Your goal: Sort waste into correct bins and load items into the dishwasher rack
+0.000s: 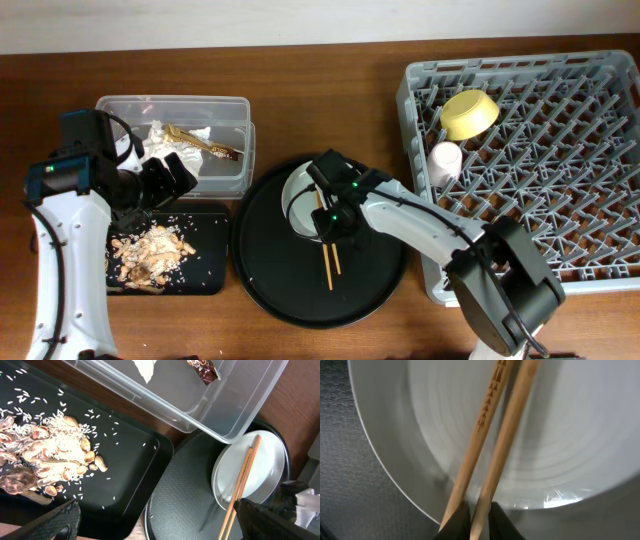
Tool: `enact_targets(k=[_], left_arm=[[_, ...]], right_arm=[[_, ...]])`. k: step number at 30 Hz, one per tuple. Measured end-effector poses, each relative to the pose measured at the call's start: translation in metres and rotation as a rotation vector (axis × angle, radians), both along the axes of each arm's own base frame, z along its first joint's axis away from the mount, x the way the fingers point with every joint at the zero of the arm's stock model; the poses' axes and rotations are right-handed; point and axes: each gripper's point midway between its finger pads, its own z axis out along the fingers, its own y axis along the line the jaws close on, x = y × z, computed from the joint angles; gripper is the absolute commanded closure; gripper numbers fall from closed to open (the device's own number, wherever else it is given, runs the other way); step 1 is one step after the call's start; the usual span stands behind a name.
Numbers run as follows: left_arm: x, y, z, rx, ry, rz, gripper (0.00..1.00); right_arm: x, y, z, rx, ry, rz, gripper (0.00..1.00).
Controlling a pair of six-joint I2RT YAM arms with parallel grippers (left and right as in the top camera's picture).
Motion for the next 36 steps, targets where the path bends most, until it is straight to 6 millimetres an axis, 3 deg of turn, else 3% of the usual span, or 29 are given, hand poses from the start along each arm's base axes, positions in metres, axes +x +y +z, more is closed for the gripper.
enact_targets(k=[4,13,15,16,18,19,20,21,22,25,28,31,36], left_arm=[[0.000,0.000,0.000,0.000,0.000,0.000,0.01],[0.000,0.000,0.000,0.000,0.000,0.000,0.01],[0.000,0.000,0.000,0.000,0.000,0.000,0.01],[0.000,0.000,0.000,0.000,0.000,0.000,0.01],[0.000,0.000,0.000,0.000,0.000,0.000,0.01],[0.000,0.000,0.000,0.000,0.001,0.000,0.01],[0.000,0.000,0.000,0.000,0.001,0.000,0.01],[0.000,0.000,0.000,0.000,0.001,0.000,0.01],[0.000,0.000,0.000,0.000,0.000,0.000,0.01],[0.000,0.000,0.000,0.000,0.000,0.000,0.01],[0.000,0.000,0.000,0.000,0.000,0.000,0.01],[0.000,0.000,0.000,0.000,0.000,0.000,0.01],[0.000,0.000,0.000,0.001,-0.001,0.000,0.01]], right_arm=[[0.002,-0.002,0.000,-0.010,-0.008,-0.005,0.96],[0.004,-0.003,0.002,-0.012,-0.011,-0.012,0.96],[0.015,-0.005,0.015,-0.005,-0.020,-0.033,0.96],[0.026,-0.014,0.033,-0.001,-0.032,-0.053,0.96],[0.038,-0.039,0.074,0.000,-0.058,-0.067,0.96],[0.048,-0.067,0.111,0.005,-0.109,-0.074,0.96],[0.050,-0.089,0.133,0.001,-0.130,-0.084,0.96],[0.047,-0.118,0.149,-0.019,-0.132,-0.096,0.96],[0.041,-0.159,0.159,-0.058,-0.119,-0.141,0.96],[0.025,-0.244,0.158,-0.147,-0.033,-0.307,0.96],[0.012,-0.309,0.153,-0.186,0.027,-0.475,0.96],[0.006,-0.335,0.148,-0.191,0.057,-0.550,0.96],[0.002,-0.335,0.134,-0.187,0.082,-0.538,0.96]])
